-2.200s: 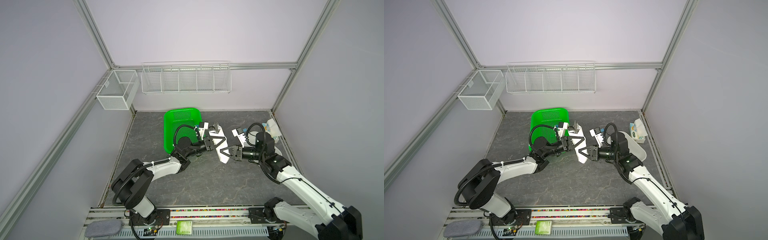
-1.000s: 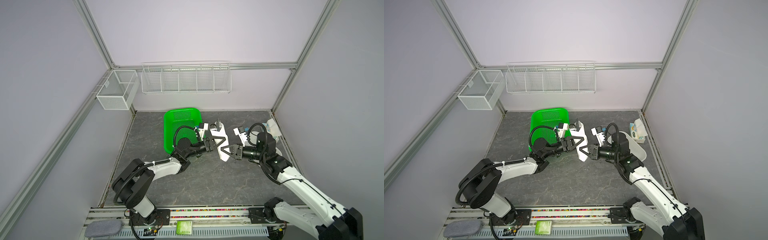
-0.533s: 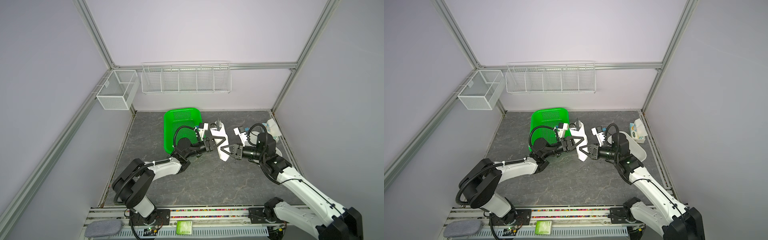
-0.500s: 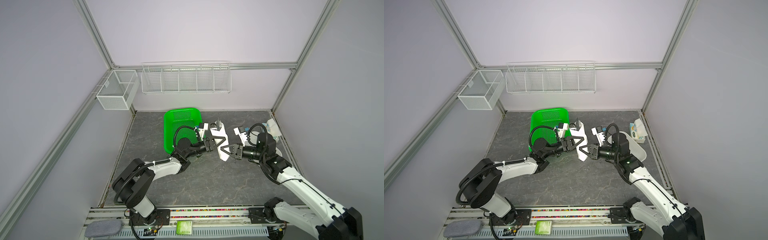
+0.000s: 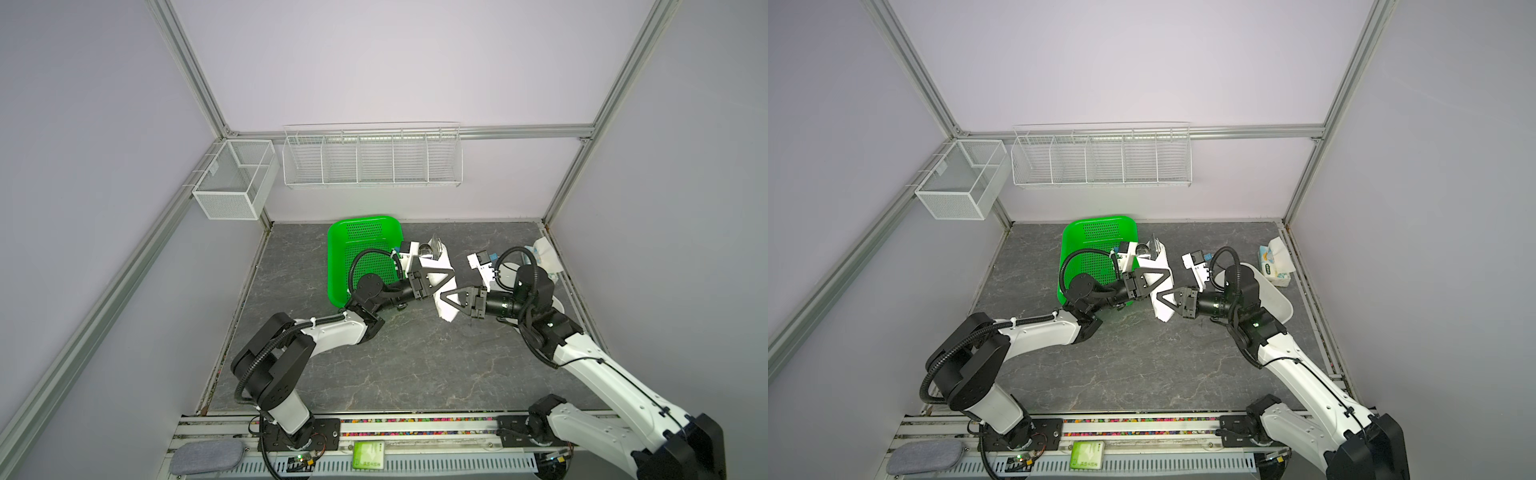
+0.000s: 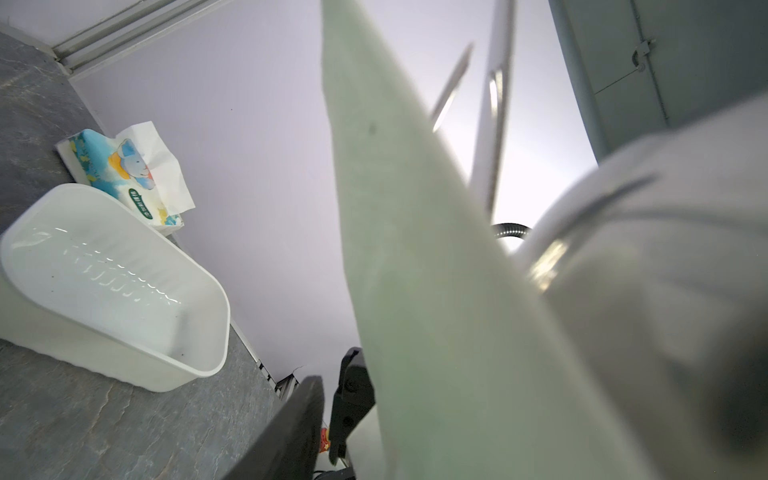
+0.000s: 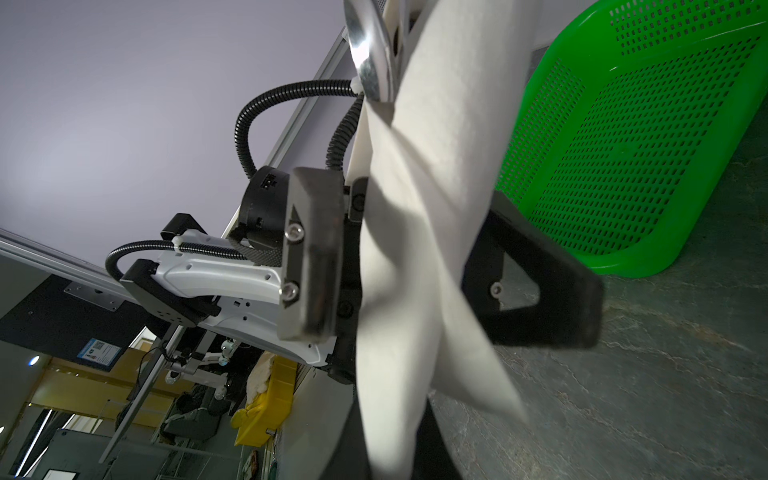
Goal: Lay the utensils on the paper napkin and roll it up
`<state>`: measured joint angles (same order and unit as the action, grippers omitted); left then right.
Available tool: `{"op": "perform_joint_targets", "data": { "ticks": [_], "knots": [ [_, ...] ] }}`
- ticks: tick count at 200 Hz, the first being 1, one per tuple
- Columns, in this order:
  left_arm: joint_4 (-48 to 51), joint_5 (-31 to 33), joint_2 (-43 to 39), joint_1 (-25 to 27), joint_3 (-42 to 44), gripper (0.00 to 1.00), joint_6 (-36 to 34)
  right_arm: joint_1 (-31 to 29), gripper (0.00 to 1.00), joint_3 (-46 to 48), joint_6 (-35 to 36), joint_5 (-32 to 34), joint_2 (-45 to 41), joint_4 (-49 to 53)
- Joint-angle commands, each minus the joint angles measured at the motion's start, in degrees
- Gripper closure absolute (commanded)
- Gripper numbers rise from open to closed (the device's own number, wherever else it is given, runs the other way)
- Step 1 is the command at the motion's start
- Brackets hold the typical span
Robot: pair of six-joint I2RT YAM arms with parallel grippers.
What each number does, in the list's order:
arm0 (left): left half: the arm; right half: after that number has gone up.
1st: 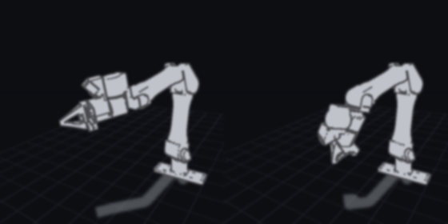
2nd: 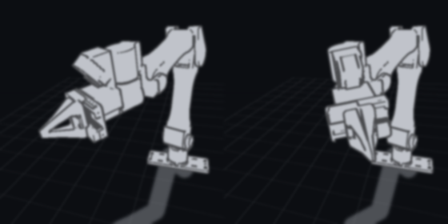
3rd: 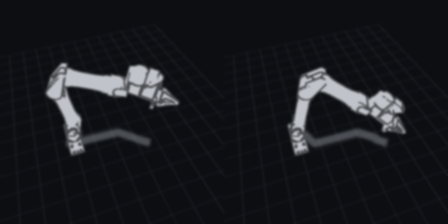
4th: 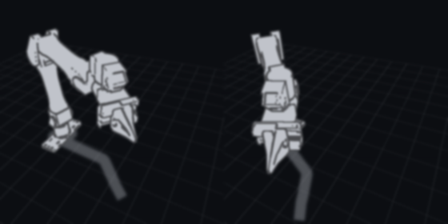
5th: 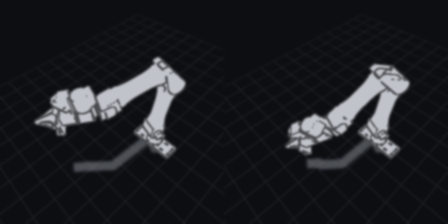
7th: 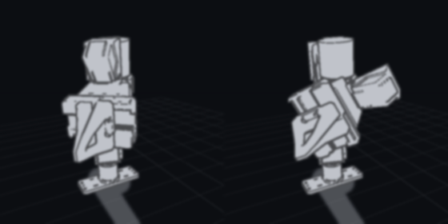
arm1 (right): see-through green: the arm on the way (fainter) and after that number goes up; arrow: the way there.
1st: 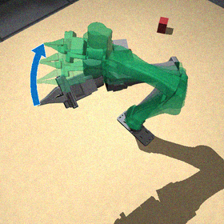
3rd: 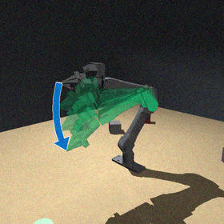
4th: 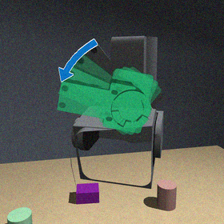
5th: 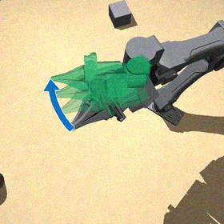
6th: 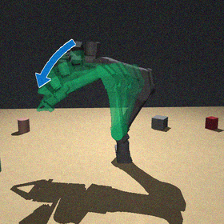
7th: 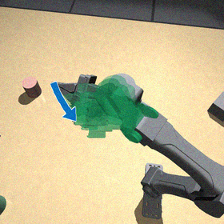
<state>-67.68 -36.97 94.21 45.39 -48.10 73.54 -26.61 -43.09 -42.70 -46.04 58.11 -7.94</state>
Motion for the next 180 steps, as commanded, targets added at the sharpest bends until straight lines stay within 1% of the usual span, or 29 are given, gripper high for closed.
{"op": "perform_joint_targets", "data": {
  "ticks": [1, 42, 61, 72, 127, 157, 180],
  "knots": [
    [-4.2, -1.5, 1.4, 0.2, -1.8, 0.44, 1.5, 0.1, 0.91, 0.7, -1.5, -2.5, 0.1, -5.0],
    [-7.3, -2.6, 3.0, 0.2, -2.8, 0.43, 3.6, 0.1, 0.91, 0.7, -2.2, -3.4, 0.3, -6.2],
    [-8.0, -2.9, 3.3, 0.3, -3.3, 0.45, 3.9, 0.1, 0.91, 0.6, -2.3, -3.7, 0.5, -6.2],
    [-8.2, -3.0, 3.2, 0.3, -3.5, 0.47, 3.9, 0.1, 0.91, 0.8, -2.3, -3.6, 0.4, -6.1],
    [-10.0, -2.9, 3.0, 0.3, -3.0, 0.68, 4.8, 0.2, 0.92, 0.9, -1.7, -2.6, 0.0, -5.3],
    [-10.3, -2.5, 2.8, 0.3, -2.1, 0.75, 5.0, 0.3, 0.92, 0.9, -1.5, -1.7, -0.7, -4.8],
    [-10.4, -2.2, 2.6, 0.3, -1.3, 0.76, 4.9, 0.3, 0.92, 0.8, -1.4, -1.3, -1.1, -4.5]
  ]
}}
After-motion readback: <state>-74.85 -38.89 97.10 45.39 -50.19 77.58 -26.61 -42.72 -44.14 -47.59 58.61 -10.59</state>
